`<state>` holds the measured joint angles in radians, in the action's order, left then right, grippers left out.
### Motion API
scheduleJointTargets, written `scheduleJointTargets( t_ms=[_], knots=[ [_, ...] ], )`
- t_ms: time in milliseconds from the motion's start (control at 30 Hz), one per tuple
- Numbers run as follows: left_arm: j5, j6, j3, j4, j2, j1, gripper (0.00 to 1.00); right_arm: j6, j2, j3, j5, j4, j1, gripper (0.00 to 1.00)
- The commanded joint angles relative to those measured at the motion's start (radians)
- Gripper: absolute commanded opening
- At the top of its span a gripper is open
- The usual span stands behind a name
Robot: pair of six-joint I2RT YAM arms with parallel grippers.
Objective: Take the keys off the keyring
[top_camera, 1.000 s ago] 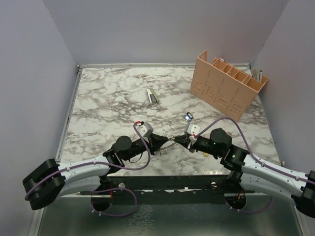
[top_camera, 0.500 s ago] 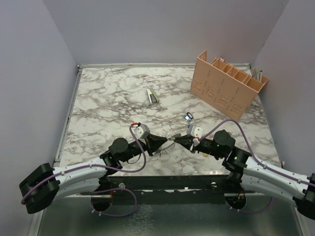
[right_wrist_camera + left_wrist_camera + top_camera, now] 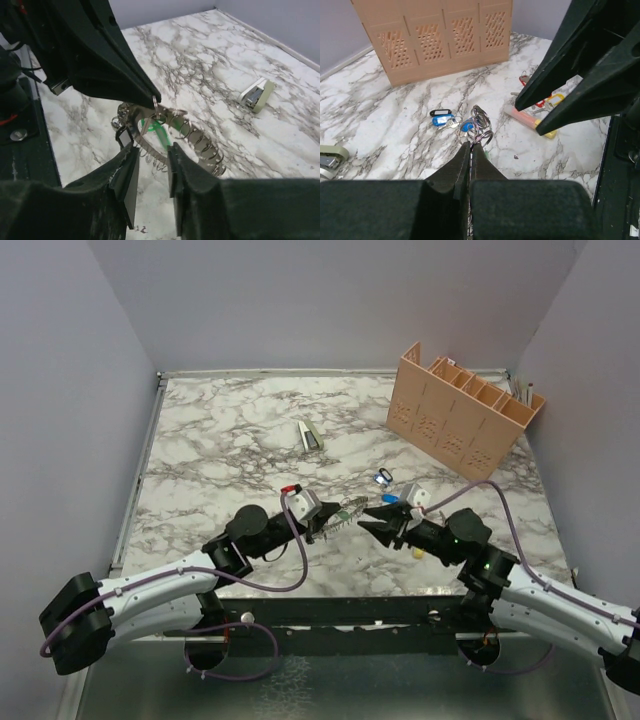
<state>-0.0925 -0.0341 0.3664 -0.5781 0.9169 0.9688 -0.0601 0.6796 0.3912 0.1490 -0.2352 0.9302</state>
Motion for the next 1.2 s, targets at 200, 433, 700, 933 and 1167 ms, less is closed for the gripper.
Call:
scheduleJointTargets(
  t_ms=[200, 433, 700, 933, 1167],
  knots=[
    [0.018, -0.088, 0.227, 0.254, -0.048, -0.005, 0.00, -0.004, -0.181, -0.264, -0.042, -0.380, -0.001, 0.87],
    [-0.019, -0.116, 0.333, 0.392, -0.047, -0.005, 0.00, 0.113, -0.107, -0.266, -0.031, -0.496, -0.002, 1.00],
    [-0.137, -0.092, 0.337, 0.328, -0.009, -0.005, 0.00, 0.143, -0.048, -0.295, -0.030, -0.683, -0.002, 1.00],
    [-0.226, -0.055, 0.306, 0.291, -0.006, -0.006, 0.00, 0.155, 0.045, -0.293, -0.020, -0.768, 0.000, 0.97],
    [-0.296, -0.023, 0.306, 0.287, -0.026, -0.010, 0.00, 0.155, 0.128, -0.296, -0.032, -0.843, -0.001, 0.96]
  ],
)
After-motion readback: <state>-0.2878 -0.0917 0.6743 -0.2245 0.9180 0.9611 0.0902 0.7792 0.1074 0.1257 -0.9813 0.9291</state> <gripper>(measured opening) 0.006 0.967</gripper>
